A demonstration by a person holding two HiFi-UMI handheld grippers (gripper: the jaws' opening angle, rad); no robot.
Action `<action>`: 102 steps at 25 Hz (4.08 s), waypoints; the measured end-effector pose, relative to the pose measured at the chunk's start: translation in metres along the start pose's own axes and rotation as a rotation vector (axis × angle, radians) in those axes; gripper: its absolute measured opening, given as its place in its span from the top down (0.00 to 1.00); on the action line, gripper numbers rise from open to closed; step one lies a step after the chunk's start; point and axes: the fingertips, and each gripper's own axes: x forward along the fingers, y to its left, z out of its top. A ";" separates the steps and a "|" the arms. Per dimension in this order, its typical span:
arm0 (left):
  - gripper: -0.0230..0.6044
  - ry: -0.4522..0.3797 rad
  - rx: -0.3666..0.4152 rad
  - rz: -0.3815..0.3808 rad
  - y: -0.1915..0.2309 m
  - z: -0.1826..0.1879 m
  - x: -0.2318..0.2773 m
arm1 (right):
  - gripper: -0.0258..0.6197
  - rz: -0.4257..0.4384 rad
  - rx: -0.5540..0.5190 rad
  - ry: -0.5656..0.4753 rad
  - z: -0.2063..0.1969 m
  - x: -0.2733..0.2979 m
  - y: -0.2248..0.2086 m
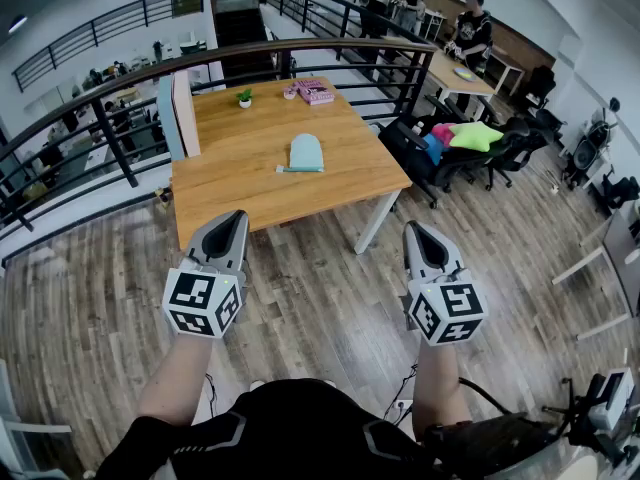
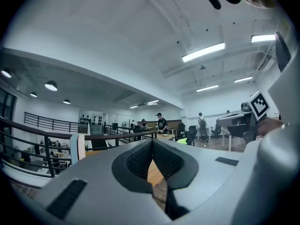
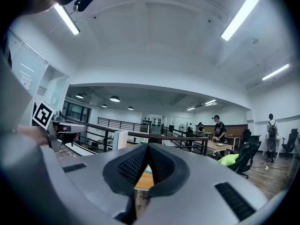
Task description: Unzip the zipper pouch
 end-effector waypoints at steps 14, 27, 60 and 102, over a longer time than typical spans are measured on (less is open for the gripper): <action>0.92 -0.006 0.007 0.017 -0.004 0.005 0.000 | 0.95 0.041 0.039 -0.020 0.001 0.004 -0.001; 0.91 -0.005 -0.005 0.037 -0.010 0.003 0.001 | 0.92 0.073 0.033 -0.012 -0.003 0.005 -0.004; 0.58 0.048 0.047 -0.025 -0.116 -0.015 0.073 | 0.54 0.175 0.095 -0.018 -0.044 -0.018 -0.103; 0.58 0.015 0.003 -0.108 0.140 -0.042 0.353 | 0.56 0.158 0.025 0.108 -0.034 0.359 -0.104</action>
